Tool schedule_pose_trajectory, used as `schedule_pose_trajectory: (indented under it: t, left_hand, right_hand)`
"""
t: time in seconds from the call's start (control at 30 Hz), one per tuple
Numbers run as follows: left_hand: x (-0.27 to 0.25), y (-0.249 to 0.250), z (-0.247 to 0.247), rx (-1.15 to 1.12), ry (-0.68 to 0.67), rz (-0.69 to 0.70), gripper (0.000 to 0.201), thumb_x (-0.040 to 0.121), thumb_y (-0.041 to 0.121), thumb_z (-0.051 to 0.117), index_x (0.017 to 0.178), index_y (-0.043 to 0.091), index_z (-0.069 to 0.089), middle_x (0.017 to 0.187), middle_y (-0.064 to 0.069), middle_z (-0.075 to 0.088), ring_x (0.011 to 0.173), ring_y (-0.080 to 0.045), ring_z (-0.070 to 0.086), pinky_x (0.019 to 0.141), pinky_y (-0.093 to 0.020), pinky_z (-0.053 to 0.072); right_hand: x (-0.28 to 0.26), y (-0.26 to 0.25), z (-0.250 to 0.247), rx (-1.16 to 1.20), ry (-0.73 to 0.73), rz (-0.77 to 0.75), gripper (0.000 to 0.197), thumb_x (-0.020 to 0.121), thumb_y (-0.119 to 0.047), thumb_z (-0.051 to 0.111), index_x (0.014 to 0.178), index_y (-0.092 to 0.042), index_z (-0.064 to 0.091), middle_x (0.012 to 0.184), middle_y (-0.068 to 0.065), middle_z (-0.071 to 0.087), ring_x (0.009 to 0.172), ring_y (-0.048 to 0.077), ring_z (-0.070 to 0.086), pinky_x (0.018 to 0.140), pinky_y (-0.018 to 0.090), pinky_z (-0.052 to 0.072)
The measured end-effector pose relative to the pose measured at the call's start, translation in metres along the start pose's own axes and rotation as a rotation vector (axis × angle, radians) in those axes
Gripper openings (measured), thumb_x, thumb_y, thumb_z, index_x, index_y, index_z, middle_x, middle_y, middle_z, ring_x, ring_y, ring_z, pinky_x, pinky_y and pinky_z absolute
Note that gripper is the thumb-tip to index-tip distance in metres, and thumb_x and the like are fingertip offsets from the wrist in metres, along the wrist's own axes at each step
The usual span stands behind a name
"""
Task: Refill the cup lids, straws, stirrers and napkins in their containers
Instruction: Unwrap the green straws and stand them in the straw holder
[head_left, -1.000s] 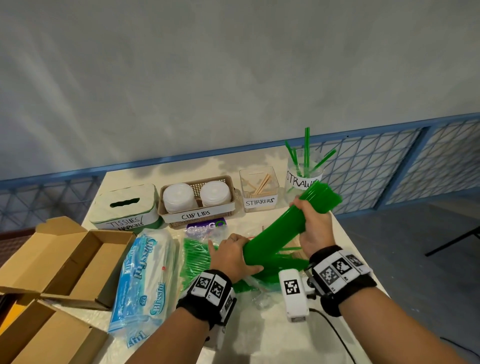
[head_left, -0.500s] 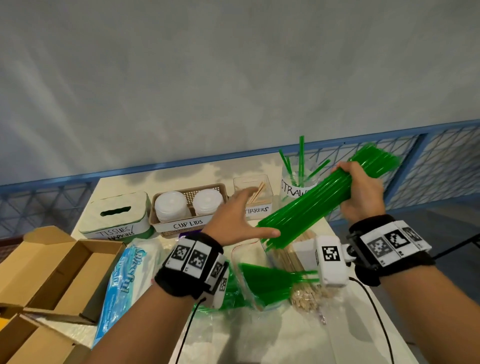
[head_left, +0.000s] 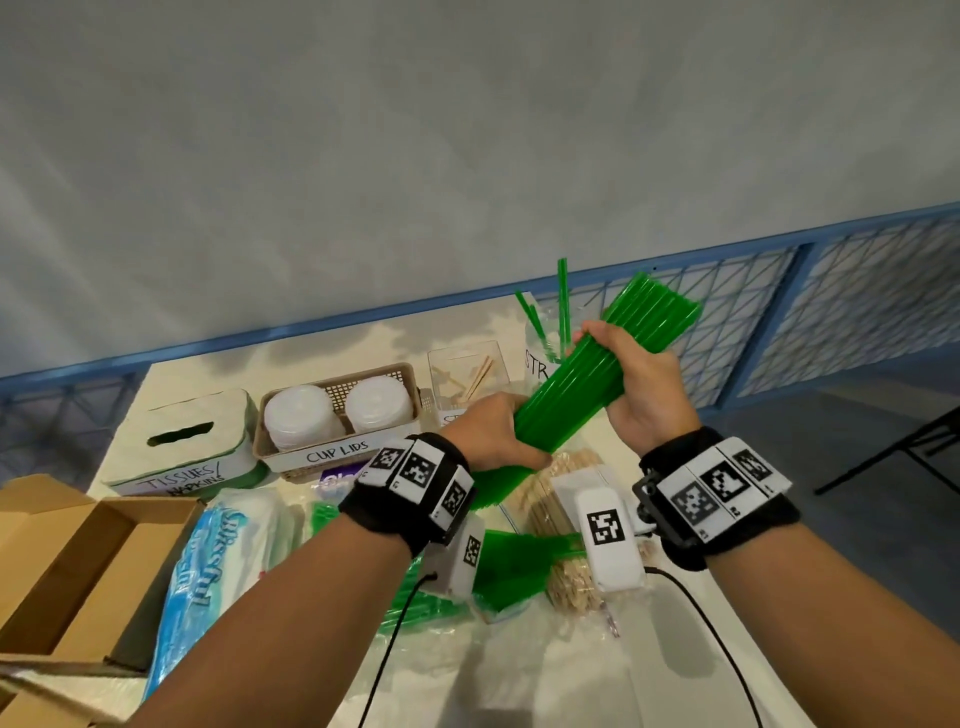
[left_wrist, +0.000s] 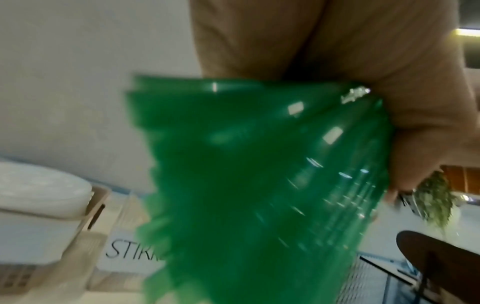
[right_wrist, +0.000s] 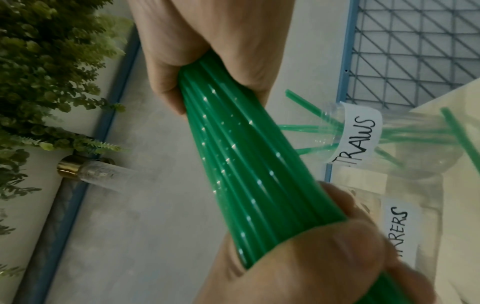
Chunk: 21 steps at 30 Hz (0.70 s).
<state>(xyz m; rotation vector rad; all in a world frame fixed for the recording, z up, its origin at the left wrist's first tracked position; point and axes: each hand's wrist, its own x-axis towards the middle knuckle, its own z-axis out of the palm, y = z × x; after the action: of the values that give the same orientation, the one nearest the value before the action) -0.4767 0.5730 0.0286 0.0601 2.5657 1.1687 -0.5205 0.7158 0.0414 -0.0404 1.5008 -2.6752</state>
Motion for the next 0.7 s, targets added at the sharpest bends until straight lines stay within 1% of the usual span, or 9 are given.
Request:
schedule_pose_trajectory:
  t: [0.13,0.2,0.3,0.37,0.43,0.5,0.57,0.67,0.7]
  left_hand:
    - [-0.001,0.003,0.004,-0.021,0.081,0.042,0.035,0.075,0.005,0.072,0.108,0.005,0.06,0.08,0.0,0.061,0.069,-0.013,0.058,0.057,-0.011,0.045]
    - [-0.002,0.005,0.003,-0.085,0.131,0.04,0.023,0.075,0.004,0.069,0.096,0.006,0.061,0.071,0.003,0.059,0.062,-0.011,0.057,0.062,-0.018,0.048]
    - [-0.002,0.006,-0.002,-0.171,0.19,0.008,0.018,0.076,0.004,0.067,0.079,0.018,0.056,0.066,0.0,0.062,0.057,-0.01,0.061,0.062,-0.024,0.052]
    - [0.0,0.005,-0.005,-0.214,0.231,-0.019,0.017,0.075,0.004,0.066,0.077,0.018,0.056,0.064,-0.002,0.062,0.052,-0.008,0.06,0.056,-0.021,0.051]
    - [0.001,0.004,-0.006,-0.284,0.27,-0.056,0.015,0.075,0.004,0.065,0.075,0.015,0.056,0.062,-0.003,0.06,0.051,-0.011,0.059,0.057,-0.023,0.051]
    - [0.003,0.001,-0.005,-0.328,0.295,-0.093,0.014,0.075,0.003,0.065,0.075,0.013,0.055,0.063,-0.004,0.059,0.054,-0.015,0.059,0.061,-0.028,0.052]
    - [0.006,-0.004,-0.002,-0.343,0.302,-0.126,0.013,0.075,0.002,0.065,0.078,0.011,0.056,0.064,-0.004,0.059,0.055,-0.016,0.058,0.06,-0.027,0.052]
    - [0.008,-0.01,0.002,-0.377,0.297,-0.164,0.013,0.075,0.001,0.064,0.078,0.009,0.055,0.066,-0.005,0.058,0.056,-0.018,0.058,0.062,-0.029,0.053]
    - [0.009,-0.012,0.003,-0.383,0.3,-0.176,0.013,0.075,0.001,0.064,0.077,0.009,0.055,0.066,-0.006,0.058,0.055,-0.018,0.058,0.062,-0.029,0.054]
  right_hand:
    - [-0.003,-0.005,-0.006,0.026,-0.163,-0.022,0.009,0.077,-0.015,0.067,0.084,-0.012,0.065,0.082,0.002,0.069,0.08,0.017,0.063,0.08,0.037,0.051]
    - [0.0,-0.006,-0.015,0.045,-0.24,0.001,0.032,0.068,-0.029,0.069,0.096,-0.017,0.062,0.093,-0.001,0.069,0.09,0.014,0.064,0.085,0.035,0.052]
    - [0.006,0.009,-0.034,-0.044,-0.146,0.01,0.036,0.079,-0.044,0.059,0.105,-0.019,0.052,0.104,-0.003,0.063,0.1,0.014,0.059,0.082,0.031,0.05]
    - [0.011,0.032,-0.049,-0.314,0.017,0.025,0.019,0.091,-0.036,0.053,0.1,-0.02,0.051,0.1,-0.003,0.059,0.094,0.014,0.059,0.078,0.029,0.045]
    - [0.018,0.06,-0.062,-0.685,0.049,0.059,0.006,0.095,-0.02,0.05,0.095,-0.016,0.054,0.097,0.0,0.059,0.088,0.019,0.058,0.072,0.026,0.044]
    - [0.028,0.088,-0.07,-1.024,-0.076,0.109,0.01,0.095,-0.013,0.05,0.098,-0.01,0.059,0.101,0.01,0.062,0.084,0.024,0.06,0.06,0.023,0.041]
    - [0.039,0.108,-0.07,-1.285,-0.221,0.152,0.005,0.094,-0.014,0.05,0.094,-0.013,0.054,0.101,0.019,0.064,0.088,0.031,0.063,0.055,0.025,0.036]
    - [0.048,0.123,-0.057,-1.56,-0.374,0.231,0.005,0.096,-0.023,0.046,0.097,-0.019,0.045,0.117,0.017,0.06,0.108,0.032,0.057,0.073,0.028,0.039]
    - [0.05,0.127,-0.053,-1.602,-0.383,0.273,0.015,0.097,-0.03,0.043,0.104,-0.017,0.048,0.122,0.016,0.058,0.113,0.03,0.054,0.081,0.028,0.041]
